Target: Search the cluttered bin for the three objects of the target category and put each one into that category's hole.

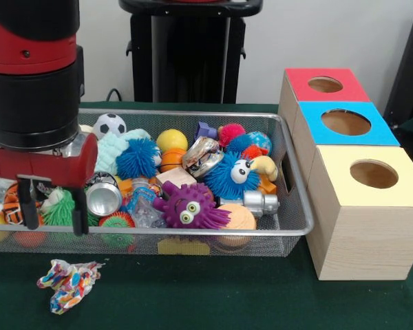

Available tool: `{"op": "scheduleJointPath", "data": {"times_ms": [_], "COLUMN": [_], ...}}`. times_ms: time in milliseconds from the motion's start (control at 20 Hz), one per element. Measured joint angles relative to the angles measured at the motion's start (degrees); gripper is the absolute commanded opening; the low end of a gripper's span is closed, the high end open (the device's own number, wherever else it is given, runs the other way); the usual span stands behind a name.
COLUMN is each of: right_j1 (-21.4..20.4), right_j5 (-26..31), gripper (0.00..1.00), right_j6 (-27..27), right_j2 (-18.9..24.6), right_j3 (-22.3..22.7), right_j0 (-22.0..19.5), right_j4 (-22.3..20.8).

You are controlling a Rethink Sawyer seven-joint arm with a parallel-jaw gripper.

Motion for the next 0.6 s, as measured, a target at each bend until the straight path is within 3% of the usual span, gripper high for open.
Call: {"op": "scheduleJointPath", "data": {"times_ms": [300, 600], "right_j1": [0.43, 1.79], "right_j5": [-1.77, -7.28], "gripper": [1.0, 1.0], "right_j6": [0.0, 0.0], "right_j2": [0.02, 0.05], "right_j3": [0.0, 0.16], "right_j0": [0.0, -0.09], "right_j4": [0.45, 1.35]}}
